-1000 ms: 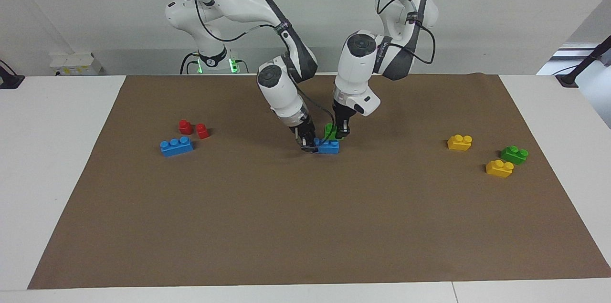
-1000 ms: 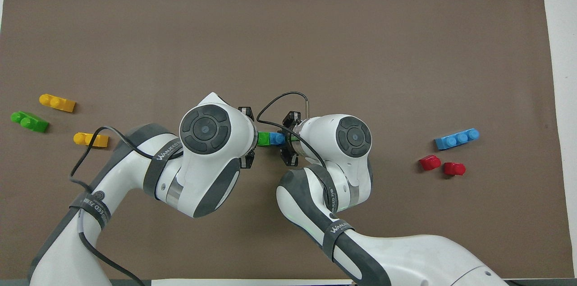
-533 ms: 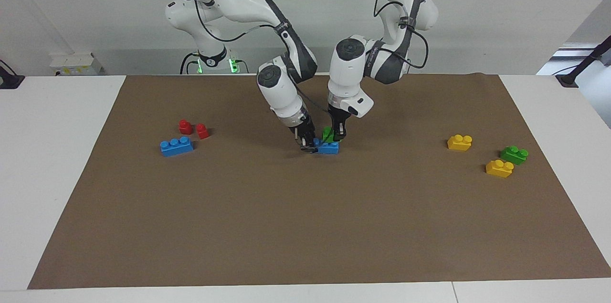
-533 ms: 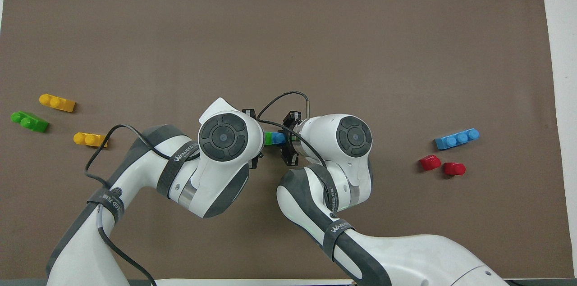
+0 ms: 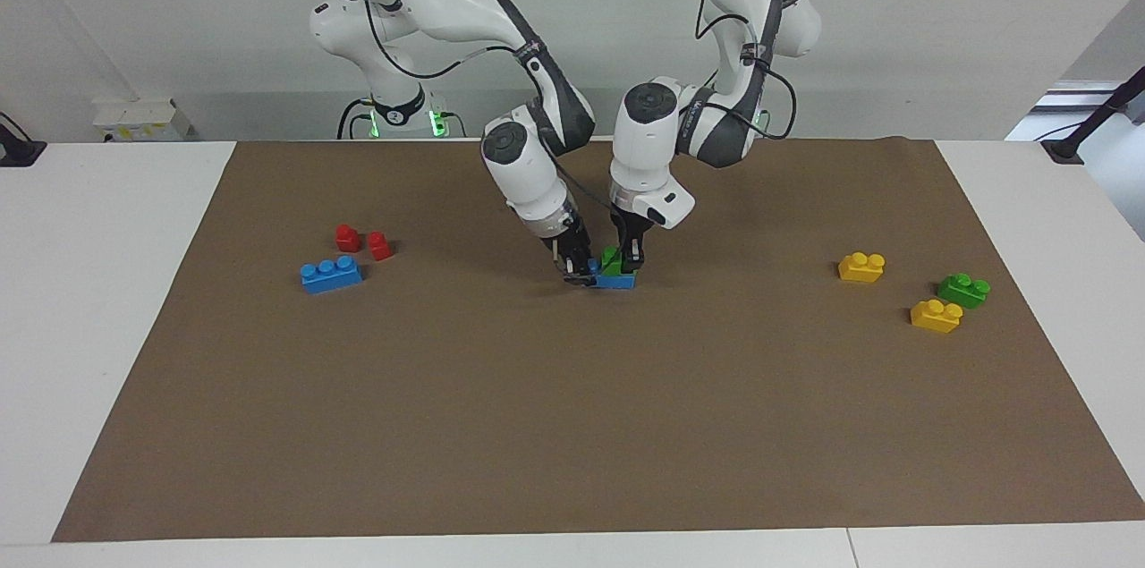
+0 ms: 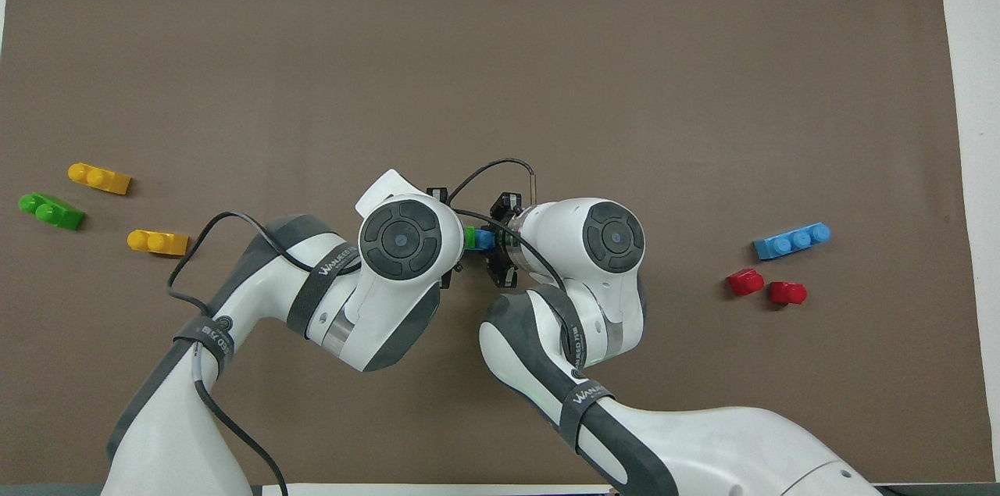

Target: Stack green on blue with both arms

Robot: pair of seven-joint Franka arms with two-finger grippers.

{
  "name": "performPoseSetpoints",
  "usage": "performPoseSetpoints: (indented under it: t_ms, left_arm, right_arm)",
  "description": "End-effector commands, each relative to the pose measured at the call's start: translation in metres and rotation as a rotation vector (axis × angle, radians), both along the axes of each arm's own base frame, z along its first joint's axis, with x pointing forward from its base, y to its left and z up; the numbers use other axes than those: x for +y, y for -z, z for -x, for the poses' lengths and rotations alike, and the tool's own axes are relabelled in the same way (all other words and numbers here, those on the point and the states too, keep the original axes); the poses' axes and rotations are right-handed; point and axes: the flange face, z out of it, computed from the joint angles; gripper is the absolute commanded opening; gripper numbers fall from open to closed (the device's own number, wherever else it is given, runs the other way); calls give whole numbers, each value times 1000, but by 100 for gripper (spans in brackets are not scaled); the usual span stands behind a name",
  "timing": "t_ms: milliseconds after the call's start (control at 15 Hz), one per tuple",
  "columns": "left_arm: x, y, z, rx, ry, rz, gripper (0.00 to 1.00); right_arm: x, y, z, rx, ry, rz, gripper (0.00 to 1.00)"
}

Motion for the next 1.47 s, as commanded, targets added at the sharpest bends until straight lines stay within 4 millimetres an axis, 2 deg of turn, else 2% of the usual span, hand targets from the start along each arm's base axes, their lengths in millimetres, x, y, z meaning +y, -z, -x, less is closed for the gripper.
performPoseSetpoints:
  t_ms: [0,67,133,200,267,333,400,467,533,667,867,1067,1267,1400]
  left_arm:
    - [8,19,-2,-4,-8,-37,0]
    - [10,18,-4,-5,0,-38,0]
    - [11,15,-7,-8,18,-39,19]
    - [13,14,-7,-5,25,-42,88]
    - [14,11,-8,-7,24,-39,100]
    - [20,8,-12,-10,26,-40,100]
    - [27,4,-17,-13,26,-38,100]
    - [32,-5,-18,-20,25,-33,100]
    - [38,-9,-21,-18,25,-35,100]
    - [55,-22,-29,-19,44,-37,100]
    - [77,-34,-38,-18,99,-48,100]
    - [108,-39,-55,-9,197,-67,100]
    - [155,-48,-77,2,330,-91,100]
    - [186,-54,-90,3,428,-105,100]
  right_arm:
    - [-7,8,-1,-7,9,-8,0]
    - [-8,8,-1,-8,11,-8,0]
    - [-8,7,-1,-9,11,-8,0]
    - [-8,8,-1,-8,11,-8,0]
    - [-8,8,-1,-6,13,-8,0]
    - [-9,8,-2,-4,17,-8,18]
    - [-11,8,-3,0,27,-12,53]
    - [-11,8,-4,7,38,-20,78]
    - [-14,7,-6,10,51,-28,89]
    - [-23,6,-13,18,76,-36,96]
    - [-43,-1,-26,36,101,-44,98]
    - [-87,-25,-45,61,85,-54,99]
    - [-136,-67,-57,11,-72,-67,100]
    - [-184,-96,-64,-14,-146,-80,100]
